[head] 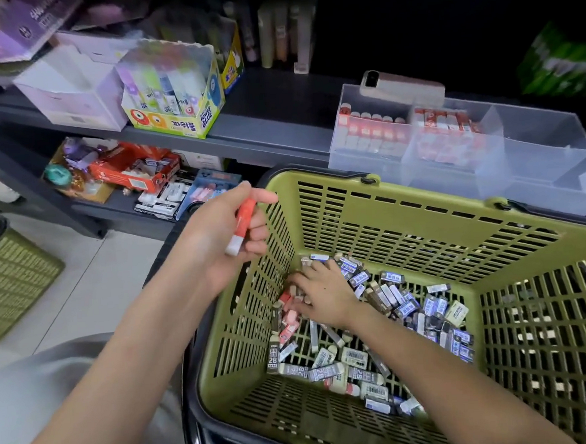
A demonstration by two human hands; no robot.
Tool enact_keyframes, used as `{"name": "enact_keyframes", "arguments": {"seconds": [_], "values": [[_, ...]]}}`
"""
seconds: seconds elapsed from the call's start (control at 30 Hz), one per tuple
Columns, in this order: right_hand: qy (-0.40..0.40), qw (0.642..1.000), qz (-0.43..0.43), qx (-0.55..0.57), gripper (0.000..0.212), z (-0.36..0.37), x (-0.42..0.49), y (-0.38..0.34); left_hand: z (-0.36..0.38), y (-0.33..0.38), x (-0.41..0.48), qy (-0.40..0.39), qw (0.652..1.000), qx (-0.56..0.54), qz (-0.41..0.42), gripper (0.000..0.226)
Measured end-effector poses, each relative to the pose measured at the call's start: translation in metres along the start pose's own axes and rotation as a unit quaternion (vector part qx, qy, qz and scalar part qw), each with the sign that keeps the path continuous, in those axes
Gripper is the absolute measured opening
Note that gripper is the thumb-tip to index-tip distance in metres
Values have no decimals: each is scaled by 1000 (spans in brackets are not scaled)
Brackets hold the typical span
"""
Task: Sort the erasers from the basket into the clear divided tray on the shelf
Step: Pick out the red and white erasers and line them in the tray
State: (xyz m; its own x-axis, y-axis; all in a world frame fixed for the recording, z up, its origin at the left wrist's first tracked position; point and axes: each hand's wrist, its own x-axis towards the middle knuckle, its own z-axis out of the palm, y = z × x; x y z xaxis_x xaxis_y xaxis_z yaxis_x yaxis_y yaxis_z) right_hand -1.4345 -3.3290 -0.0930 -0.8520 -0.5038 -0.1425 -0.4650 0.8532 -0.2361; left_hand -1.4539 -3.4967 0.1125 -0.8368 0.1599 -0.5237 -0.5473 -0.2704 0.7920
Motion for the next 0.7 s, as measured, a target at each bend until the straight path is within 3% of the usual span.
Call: {"name": "enact_keyframes", "arguments": {"seconds": [0.17, 0.2, 0.27, 0.33, 0.43, 0.53, 0.6, 0.7], "values": [[10, 998, 45, 43, 6, -1, -35, 33, -2, -4, 1, -18, 1000, 19, 1, 39], [3, 998, 63, 31, 6, -3, -46, 41, -2, -4, 0, -20, 1000, 17, 2, 39], [-9, 995, 93, -21, 17, -5, -65, 54, -2, -3, -1, -18, 1000, 18, 5, 38], [29, 995, 87, -44, 35, -9, -70, 54, -1, -4, -1, -13, 1000, 21, 7, 37], [67, 997, -16, 34, 52, -11, -52, 26, 4, -5, -3, -15, 1000, 22, 2, 38], [-3, 995, -90, 51, 64, -1, -24, -3, 7, -6, -4, -15, 1000, 22, 2, 38], [-46, 995, -83, 18, 70, 8, -10, -10, 7, -6, -5, -18, 1000, 22, 5, 38], [-48, 996, -64, -32, 71, 17, -2, -8, 5, -6, -6, -25, 999, 21, 7, 38]]}}
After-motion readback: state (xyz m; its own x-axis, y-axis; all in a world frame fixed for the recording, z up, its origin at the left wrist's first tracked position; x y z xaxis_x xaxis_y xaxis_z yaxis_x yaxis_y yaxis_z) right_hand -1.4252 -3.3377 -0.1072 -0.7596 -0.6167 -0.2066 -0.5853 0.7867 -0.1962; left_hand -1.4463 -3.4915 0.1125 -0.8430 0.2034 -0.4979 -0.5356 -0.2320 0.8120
